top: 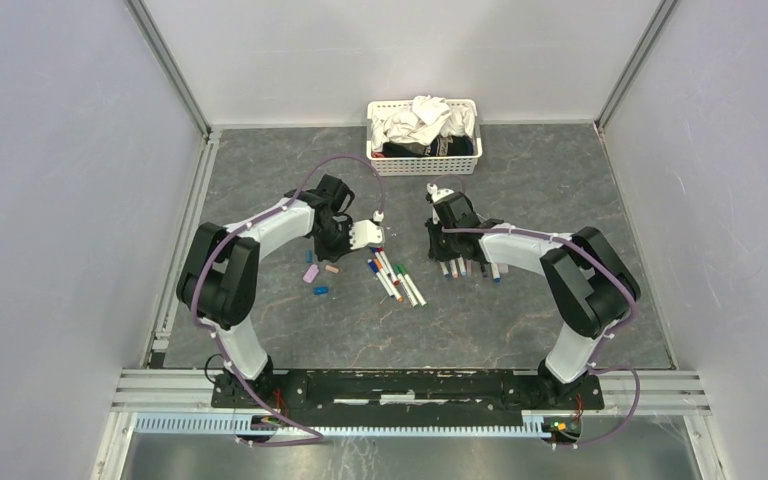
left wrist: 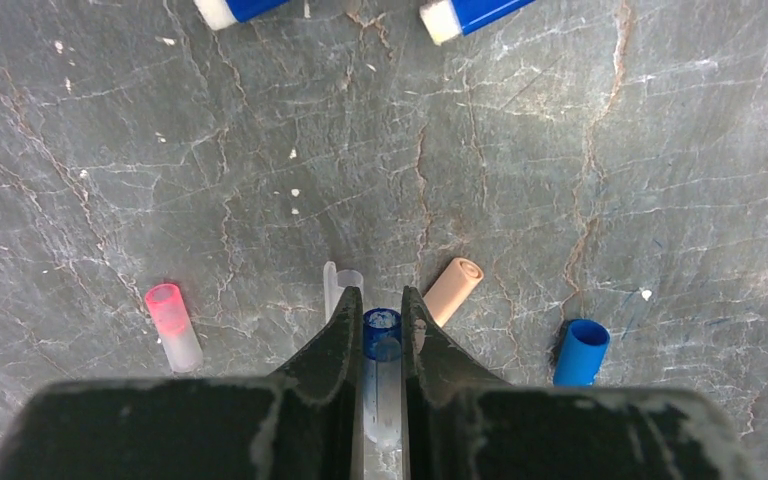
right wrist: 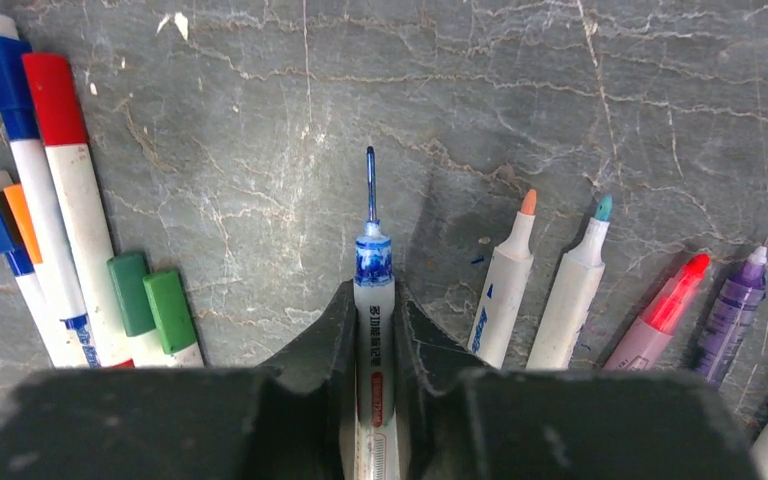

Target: Open the pen caps

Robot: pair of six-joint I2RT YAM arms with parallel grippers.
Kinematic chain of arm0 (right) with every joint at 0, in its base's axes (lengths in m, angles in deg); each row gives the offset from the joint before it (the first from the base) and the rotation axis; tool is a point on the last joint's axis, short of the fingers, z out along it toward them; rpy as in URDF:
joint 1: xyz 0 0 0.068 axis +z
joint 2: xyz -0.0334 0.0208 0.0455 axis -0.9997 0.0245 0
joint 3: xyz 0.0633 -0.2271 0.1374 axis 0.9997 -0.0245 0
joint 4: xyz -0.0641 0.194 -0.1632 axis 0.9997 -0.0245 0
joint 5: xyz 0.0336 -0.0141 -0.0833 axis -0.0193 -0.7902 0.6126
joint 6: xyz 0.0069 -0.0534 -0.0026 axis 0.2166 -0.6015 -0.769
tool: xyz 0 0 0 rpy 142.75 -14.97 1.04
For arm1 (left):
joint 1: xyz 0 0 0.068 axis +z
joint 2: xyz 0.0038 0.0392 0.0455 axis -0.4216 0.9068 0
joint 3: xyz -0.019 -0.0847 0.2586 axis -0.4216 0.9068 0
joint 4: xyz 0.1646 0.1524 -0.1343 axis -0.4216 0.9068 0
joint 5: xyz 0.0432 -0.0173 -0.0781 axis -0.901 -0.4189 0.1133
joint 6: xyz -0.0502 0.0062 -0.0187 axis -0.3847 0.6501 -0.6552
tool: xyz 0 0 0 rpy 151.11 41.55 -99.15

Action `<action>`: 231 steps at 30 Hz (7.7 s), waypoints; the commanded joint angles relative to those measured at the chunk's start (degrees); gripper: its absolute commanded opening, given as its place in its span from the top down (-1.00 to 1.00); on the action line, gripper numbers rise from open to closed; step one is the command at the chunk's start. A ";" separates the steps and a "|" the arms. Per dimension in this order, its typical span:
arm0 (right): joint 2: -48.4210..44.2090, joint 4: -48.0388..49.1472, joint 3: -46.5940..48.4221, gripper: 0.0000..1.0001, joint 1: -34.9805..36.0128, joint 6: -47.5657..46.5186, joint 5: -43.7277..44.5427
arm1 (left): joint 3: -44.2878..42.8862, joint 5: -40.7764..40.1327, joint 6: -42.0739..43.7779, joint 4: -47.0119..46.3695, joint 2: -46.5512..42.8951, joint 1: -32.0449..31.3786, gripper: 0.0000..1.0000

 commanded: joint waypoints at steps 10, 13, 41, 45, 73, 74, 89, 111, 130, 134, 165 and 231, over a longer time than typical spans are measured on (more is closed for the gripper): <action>-0.96 2.72 -3.64 0.38 0.29 0.13 2.92 | 2.67 1.31 -2.02 -4.38 -1.63 1.28 0.32; -1.82 2.56 -4.08 0.37 0.21 0.14 3.15 | 2.43 2.17 -2.01 -4.30 -2.49 1.52 0.29; -15.04 -7.22 1.67 0.23 4.00 -6.96 5.22 | -19.02 -2.54 -11.42 5.95 -24.53 4.12 -1.00; -15.47 -5.42 0.28 0.24 7.85 -9.53 3.99 | -20.01 -0.56 -16.97 5.82 -25.84 5.66 -1.00; -4.82 2.03 -6.79 0.45 16.18 -11.39 3.58 | -16.14 8.43 -20.11 13.14 -30.90 7.09 -1.00; -4.80 2.03 -7.17 0.45 16.12 -11.32 3.81 | -15.68 8.58 -20.17 12.52 -31.02 7.09 -1.00; -15.26 2.58 -8.75 1.00 8.70 -10.68 -11.05 | -6.78 28.89 -11.18 11.67 -29.01 6.87 -1.00; -13.13 2.85 1.97 1.00 8.50 -2.93 -62.55 | -1.02 20.04 17.50 21.68 -29.43 -9.63 -0.44; -8.36 8.94 3.52 1.00 8.80 4.64 -60.35 | -1.46 20.41 17.77 22.66 -27.66 -14.62 0.44; -8.05 9.52 2.91 0.57 8.77 5.42 -60.03 | -1.72 19.05 17.60 22.49 -27.05 -14.97 0.95; -10.25 -1.59 -6.72 1.00 5.14 -4.62 -55.43 | -4.80 5.57 28.81 22.30 -21.67 1.87 0.95; -4.30 0.05 -3.50 0.12 16.47 -5.09 2.41 | -17.54 9.95 -13.82 12.34 -27.43 2.63 -1.00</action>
